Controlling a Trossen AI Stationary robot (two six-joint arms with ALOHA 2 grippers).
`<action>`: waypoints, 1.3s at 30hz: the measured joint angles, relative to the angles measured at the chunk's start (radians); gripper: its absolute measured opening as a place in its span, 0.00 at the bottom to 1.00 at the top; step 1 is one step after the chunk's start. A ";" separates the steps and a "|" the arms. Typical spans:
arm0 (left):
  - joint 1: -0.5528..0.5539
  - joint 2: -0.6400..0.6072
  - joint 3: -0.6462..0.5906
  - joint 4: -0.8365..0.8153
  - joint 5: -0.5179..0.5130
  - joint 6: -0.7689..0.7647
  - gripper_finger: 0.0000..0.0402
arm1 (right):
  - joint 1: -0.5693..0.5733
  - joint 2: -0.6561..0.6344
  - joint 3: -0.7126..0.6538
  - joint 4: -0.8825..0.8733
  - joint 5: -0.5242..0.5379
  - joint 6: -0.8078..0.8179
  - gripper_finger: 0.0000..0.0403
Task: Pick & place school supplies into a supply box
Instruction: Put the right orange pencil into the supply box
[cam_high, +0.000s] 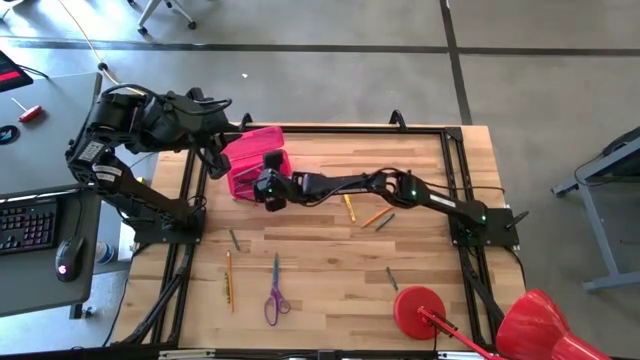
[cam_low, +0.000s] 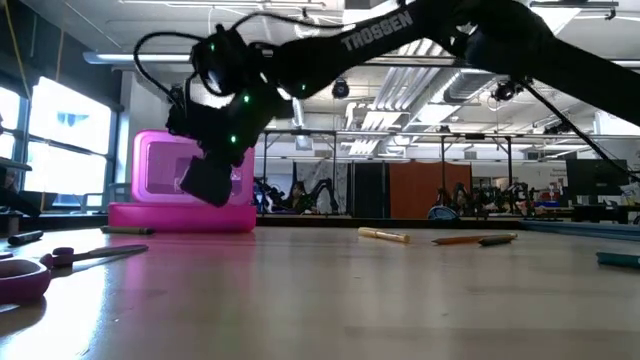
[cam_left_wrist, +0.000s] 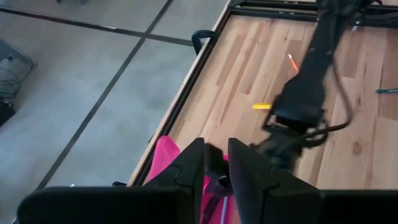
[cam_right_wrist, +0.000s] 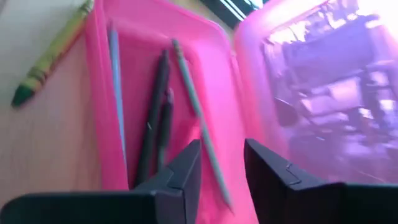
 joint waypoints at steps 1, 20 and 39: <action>0.000 0.000 0.000 0.000 0.000 0.000 0.25 | 0.014 -0.016 0.000 -0.020 0.042 -0.007 0.25; 0.000 0.000 0.000 0.001 0.011 -0.022 0.25 | 0.244 -0.507 -0.181 -1.204 0.191 0.707 0.26; 0.000 0.003 0.000 0.000 0.050 -0.023 0.25 | 0.294 -1.264 -1.697 0.306 -0.193 0.413 0.26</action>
